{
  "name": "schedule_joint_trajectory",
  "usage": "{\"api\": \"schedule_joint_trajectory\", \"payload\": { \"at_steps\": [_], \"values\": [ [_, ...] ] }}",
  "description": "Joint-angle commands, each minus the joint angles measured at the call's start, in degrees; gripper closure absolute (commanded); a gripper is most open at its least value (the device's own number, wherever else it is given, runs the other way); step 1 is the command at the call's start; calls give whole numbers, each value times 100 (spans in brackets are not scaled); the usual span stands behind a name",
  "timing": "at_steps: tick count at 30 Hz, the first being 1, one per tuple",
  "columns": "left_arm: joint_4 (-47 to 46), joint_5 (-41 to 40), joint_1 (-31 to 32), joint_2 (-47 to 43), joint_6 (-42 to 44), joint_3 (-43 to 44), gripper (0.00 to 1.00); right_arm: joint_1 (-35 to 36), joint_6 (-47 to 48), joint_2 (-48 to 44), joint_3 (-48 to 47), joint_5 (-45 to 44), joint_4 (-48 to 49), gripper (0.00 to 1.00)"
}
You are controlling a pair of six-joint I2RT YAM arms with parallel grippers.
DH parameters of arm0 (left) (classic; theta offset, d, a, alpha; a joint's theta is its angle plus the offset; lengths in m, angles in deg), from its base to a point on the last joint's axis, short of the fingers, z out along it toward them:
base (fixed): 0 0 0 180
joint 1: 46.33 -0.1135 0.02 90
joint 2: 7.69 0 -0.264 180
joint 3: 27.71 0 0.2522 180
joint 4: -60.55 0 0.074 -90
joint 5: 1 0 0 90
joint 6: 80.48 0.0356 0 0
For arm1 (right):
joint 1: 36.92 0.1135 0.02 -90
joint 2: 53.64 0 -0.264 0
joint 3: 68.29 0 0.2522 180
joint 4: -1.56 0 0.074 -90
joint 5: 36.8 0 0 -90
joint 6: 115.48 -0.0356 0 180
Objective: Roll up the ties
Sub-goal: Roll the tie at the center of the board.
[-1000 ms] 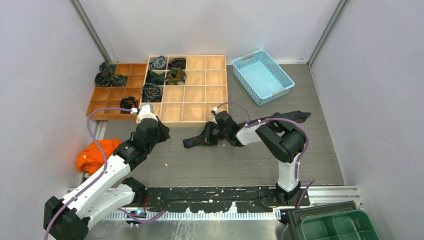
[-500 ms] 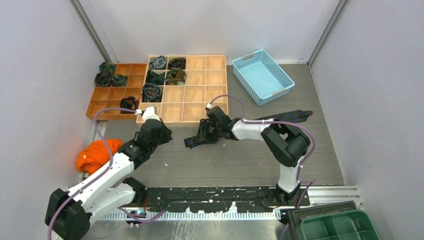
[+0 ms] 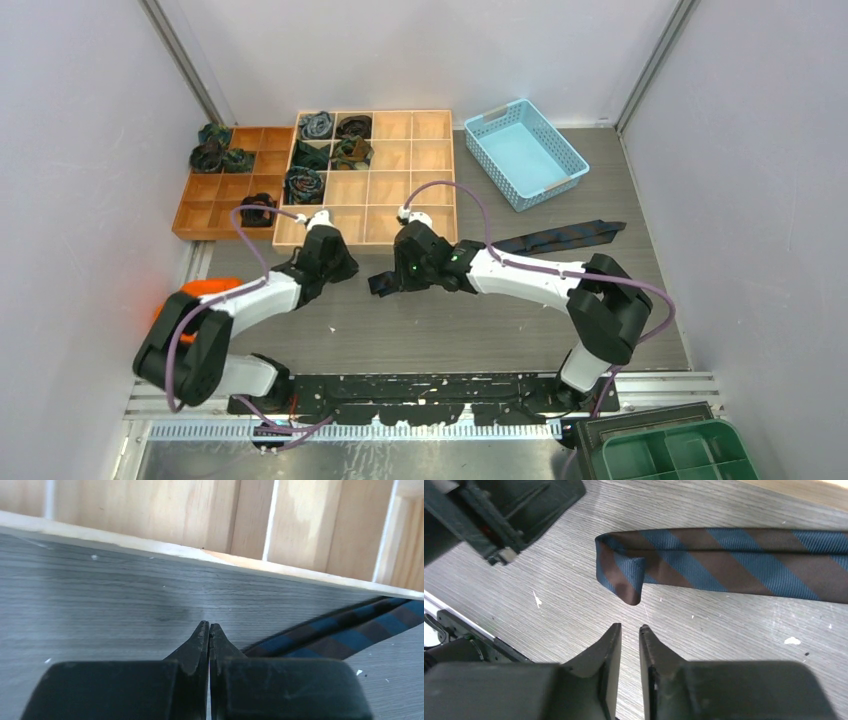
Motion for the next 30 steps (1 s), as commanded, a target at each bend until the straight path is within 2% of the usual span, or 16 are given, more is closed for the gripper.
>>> {"api": "schedule_joint_trajectory", "payload": {
  "at_steps": [1, 4, 8, 16, 30],
  "values": [
    [-1252, 736, -55, 590, -23, 162, 100, 49, -151, -119, 222, -235, 12, 84],
    [-1551, 928, -62, 817, -91, 119, 100, 135, -375, -40, 468, 23, 378, 92],
    [-1722, 1154, -57, 963, -175, 88, 100, 190, -559, 331, 521, 105, 693, 94],
    [-1640, 1009, -57, 926, -6, -28, 100, 192, -650, 1180, 286, 295, 1145, 96],
    [-1701, 1011, -63, 1163, -93, -131, 100, 170, -669, 1890, -205, 155, 1560, 98]
  ]
}}
